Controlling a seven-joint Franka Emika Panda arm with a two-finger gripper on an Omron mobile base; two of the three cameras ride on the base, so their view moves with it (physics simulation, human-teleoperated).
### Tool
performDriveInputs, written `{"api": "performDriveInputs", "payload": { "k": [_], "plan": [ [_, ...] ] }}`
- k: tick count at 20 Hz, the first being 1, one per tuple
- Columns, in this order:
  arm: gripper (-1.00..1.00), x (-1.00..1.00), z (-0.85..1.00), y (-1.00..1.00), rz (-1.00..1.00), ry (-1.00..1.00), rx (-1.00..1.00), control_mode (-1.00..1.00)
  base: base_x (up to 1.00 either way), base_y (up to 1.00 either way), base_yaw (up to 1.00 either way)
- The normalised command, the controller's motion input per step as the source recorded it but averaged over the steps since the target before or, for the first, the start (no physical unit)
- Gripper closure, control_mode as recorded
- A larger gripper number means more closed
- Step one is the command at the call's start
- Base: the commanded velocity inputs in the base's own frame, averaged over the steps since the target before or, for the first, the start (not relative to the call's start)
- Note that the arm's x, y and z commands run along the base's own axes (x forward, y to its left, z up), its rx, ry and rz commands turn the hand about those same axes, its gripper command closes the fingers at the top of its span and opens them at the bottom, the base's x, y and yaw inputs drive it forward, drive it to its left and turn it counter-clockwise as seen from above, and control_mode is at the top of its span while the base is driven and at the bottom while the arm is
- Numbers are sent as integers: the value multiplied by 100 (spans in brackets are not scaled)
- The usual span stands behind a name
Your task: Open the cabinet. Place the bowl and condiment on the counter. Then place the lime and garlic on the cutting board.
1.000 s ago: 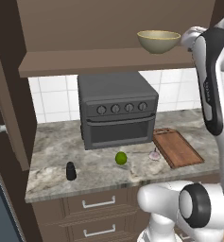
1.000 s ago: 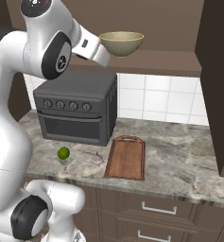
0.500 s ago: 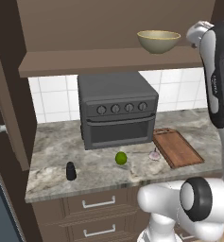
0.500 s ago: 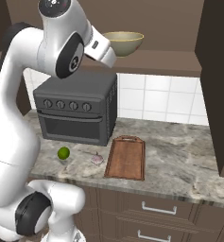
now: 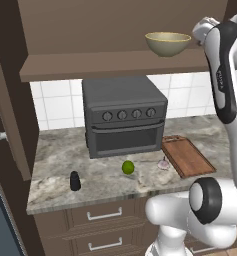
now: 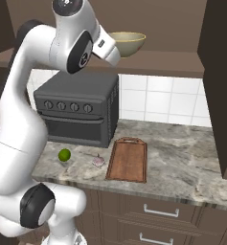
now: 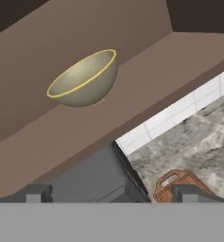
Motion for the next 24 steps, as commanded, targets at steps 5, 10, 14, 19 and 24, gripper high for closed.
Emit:
{"api": "performDriveInputs", "payload": {
  "k": [5, 10, 14, 19, 24],
  "plan": [
    [-100, 42, 0, 0, -4, -1, 5, -100, 0, 0, 0],
    [-100, 41, -3, 0, -5, 0, 1, -100, 0, 0, 0],
    [-100, 40, -6, 0, -5, 0, 0, -100, 0, 0, 0],
    [-100, 41, -6, -1, -4, 0, 0, -100, 0, 0, 0],
    [-100, 42, -3, 0, -4, 0, 0, -100, 0, 0, 0]
  ]
}}
